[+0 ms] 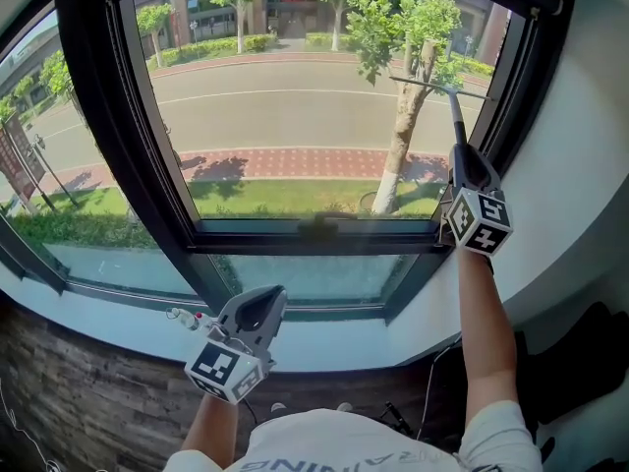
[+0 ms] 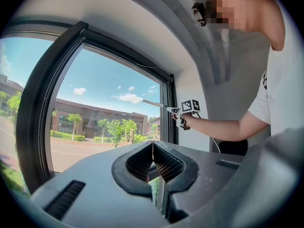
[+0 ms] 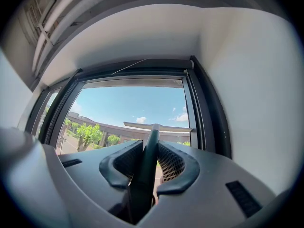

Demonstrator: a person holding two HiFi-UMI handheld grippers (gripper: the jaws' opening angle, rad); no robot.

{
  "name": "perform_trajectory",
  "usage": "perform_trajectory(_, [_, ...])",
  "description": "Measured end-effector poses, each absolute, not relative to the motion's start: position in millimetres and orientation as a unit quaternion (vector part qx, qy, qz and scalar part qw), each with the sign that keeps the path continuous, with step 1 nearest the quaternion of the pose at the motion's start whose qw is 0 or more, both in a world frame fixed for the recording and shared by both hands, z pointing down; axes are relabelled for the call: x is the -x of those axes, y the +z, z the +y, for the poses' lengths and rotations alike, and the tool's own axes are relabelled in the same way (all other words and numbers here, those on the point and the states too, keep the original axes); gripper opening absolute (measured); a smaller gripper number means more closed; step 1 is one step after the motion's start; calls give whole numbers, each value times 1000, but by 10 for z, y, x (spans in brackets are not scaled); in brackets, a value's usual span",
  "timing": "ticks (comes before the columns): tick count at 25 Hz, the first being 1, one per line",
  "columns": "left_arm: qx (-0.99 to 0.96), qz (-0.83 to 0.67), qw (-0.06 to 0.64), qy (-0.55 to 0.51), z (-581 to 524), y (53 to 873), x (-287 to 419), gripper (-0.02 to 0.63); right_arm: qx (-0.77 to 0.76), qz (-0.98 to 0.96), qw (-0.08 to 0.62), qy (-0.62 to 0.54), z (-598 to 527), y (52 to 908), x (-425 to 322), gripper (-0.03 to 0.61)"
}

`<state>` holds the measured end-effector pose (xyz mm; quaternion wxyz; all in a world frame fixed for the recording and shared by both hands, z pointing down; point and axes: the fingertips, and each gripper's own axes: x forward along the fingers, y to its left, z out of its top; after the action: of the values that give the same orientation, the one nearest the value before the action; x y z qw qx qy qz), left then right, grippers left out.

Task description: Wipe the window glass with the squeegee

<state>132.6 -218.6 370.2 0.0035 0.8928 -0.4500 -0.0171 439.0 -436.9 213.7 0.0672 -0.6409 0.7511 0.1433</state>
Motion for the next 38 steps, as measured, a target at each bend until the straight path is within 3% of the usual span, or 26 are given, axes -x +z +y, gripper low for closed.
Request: perform_trajectory(38, [-892, -452, 17, -9, -2248, 3818, -1346, 18, 643, 759, 18, 105, -4341, 3238, -4408, 100])
